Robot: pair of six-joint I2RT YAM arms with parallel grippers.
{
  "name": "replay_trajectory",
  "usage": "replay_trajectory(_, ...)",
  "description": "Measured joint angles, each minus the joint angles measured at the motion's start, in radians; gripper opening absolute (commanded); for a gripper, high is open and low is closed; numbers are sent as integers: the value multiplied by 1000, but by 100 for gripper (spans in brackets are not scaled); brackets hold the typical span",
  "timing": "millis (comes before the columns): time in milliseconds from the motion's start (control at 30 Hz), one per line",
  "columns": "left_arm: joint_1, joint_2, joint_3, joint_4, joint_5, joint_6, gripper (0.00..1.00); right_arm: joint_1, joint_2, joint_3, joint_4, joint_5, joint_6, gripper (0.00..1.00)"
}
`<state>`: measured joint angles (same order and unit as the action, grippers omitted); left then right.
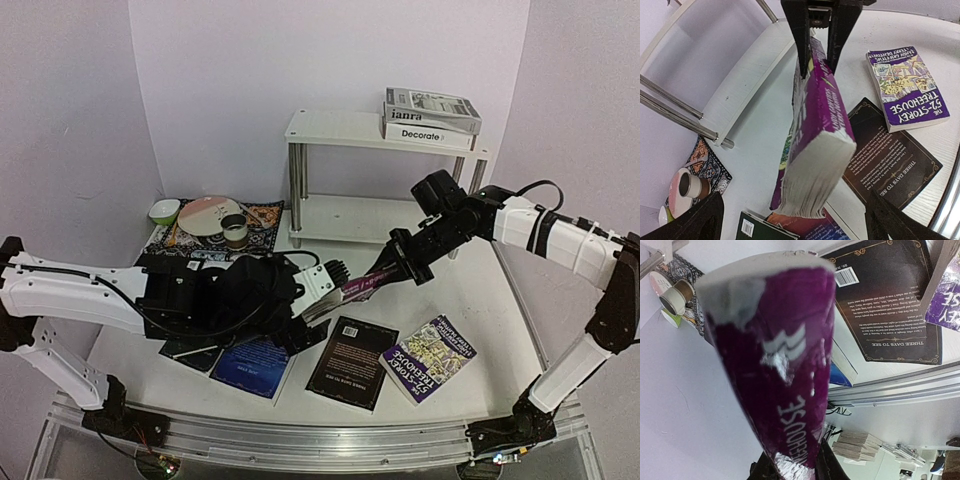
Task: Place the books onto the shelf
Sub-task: Pass from the right arm to the left
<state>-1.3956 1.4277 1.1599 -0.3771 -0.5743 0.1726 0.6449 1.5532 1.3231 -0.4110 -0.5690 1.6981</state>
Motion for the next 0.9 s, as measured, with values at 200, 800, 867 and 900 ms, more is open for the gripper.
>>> replay_trajectory(200,56,35,-5,84,6,34,95,0,0,0,-9,-8,24,0)
replay_trajectory(800,99,127,18,112,170,72,0,-1,-3,0,-28,-18,45,62)
replay_trajectory(867,101,127,19,106,169,81,0,-3,-16,-2,-14,-35,33,76)
replay_trajectory(900,101,127,19,97,172,86,0,-5,-26,-3,-6,-45,21,79)
